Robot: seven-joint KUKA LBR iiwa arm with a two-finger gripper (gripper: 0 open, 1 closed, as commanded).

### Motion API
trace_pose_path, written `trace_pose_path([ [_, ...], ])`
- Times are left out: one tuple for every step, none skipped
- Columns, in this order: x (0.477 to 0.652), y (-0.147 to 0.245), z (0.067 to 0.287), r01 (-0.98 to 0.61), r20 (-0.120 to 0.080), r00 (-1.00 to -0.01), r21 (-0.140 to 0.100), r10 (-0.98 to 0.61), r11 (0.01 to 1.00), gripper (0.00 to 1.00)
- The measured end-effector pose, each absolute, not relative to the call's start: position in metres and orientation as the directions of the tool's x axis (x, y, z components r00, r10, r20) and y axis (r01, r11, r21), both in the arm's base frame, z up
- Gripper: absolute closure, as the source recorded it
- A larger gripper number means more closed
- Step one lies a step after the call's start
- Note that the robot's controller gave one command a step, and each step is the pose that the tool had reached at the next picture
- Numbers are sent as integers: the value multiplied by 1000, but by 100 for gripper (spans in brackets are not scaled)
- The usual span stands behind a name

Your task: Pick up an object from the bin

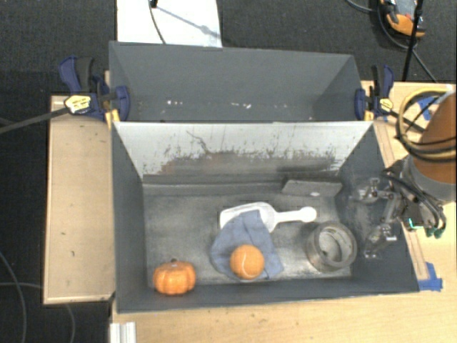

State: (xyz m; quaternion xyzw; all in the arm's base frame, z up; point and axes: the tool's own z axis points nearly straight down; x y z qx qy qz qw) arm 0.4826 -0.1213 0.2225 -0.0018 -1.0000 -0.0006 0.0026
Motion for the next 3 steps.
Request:
trace_pose_path([
  [484,-121,227,-1,-3,-1000,-1,-1,1000,0],
  [494,-120,176,29,-11,-1000,-2,29,1000,0],
  [520,-86,73,-44,-9,-999,-1,-44,999,100],
])
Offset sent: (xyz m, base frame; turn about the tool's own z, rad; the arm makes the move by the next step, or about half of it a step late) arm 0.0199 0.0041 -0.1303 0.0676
